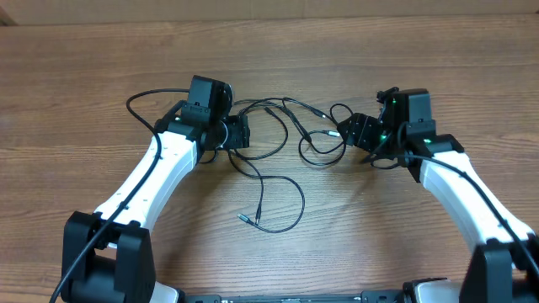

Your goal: Untangle cables

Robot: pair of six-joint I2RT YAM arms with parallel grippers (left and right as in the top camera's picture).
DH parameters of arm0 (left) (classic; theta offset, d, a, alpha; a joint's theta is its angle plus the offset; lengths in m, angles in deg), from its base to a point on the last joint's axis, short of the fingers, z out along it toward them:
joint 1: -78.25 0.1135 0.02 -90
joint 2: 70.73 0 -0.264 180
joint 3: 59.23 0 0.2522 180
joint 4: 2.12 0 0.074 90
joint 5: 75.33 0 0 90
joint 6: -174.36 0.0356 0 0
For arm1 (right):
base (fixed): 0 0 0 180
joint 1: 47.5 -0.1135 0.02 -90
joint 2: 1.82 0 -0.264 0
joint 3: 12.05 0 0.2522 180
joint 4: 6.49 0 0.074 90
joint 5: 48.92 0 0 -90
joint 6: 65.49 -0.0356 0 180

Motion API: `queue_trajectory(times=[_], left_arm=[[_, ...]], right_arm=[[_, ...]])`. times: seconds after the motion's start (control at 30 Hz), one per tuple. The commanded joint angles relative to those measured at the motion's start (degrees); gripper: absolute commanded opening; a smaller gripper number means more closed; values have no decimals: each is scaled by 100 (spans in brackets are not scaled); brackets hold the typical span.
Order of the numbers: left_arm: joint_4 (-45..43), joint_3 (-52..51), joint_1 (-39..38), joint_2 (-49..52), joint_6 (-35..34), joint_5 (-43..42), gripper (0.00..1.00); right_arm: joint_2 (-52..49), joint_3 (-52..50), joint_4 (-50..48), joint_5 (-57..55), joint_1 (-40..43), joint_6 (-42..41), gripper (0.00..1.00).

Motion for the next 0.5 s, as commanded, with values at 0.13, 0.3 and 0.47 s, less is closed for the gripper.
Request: queue_trajectory(times=[0.13,0.3,0.47], left_arm=[[-564,-17,-55,603,-70,101,66],[-1049,-17,-55,997,-11,114,70],[-1163,-17,-55,1237,-11,490,72]], right_arm=[[-728,109,-555,37,9,-48,50],[-894,109,-566,31,9,-149,30],[-992,109,-328,-140,9,-396,10]])
